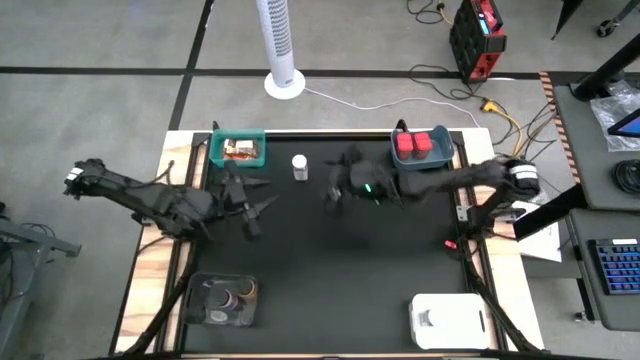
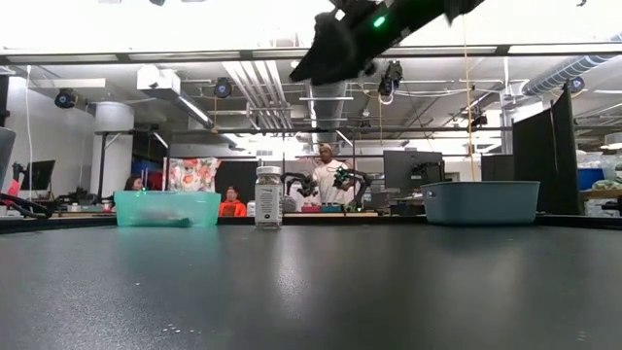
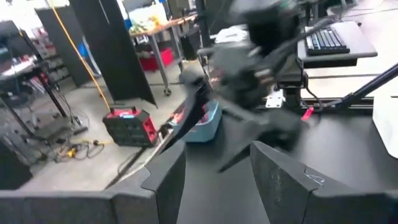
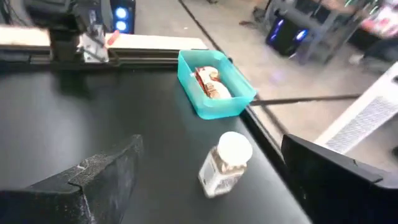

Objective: Sort spices by type
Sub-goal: Put the white seasoning bottle into the white bin

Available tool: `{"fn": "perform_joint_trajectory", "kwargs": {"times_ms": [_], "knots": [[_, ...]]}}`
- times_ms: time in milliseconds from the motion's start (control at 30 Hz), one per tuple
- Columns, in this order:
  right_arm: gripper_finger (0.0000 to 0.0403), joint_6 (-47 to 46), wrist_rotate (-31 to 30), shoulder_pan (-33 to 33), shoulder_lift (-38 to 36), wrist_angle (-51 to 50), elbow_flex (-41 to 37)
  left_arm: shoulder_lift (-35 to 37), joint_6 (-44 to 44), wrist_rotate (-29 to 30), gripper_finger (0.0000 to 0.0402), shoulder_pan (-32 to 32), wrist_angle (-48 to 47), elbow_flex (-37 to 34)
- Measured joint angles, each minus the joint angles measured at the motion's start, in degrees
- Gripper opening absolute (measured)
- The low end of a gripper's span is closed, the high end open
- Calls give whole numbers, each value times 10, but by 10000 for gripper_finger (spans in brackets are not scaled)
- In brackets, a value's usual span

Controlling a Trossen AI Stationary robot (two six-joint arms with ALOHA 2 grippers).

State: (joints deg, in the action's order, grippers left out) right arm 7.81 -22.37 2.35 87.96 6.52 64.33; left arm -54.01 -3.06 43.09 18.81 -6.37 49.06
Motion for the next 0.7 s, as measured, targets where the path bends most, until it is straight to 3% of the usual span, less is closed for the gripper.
{"fn": "perform_joint_trajectory", "kwargs": {"times_ms": [167,433,700], "knots": [[375,-27,98,83,87,23,66,52,-37,0,165,0,-28,0],[375,-9,107,117,225,17,172,88,-49,1,165,0,-88,0],[375,-18,95,133,278,5,199,83,-57,0,165,0,-118,-1]]}}
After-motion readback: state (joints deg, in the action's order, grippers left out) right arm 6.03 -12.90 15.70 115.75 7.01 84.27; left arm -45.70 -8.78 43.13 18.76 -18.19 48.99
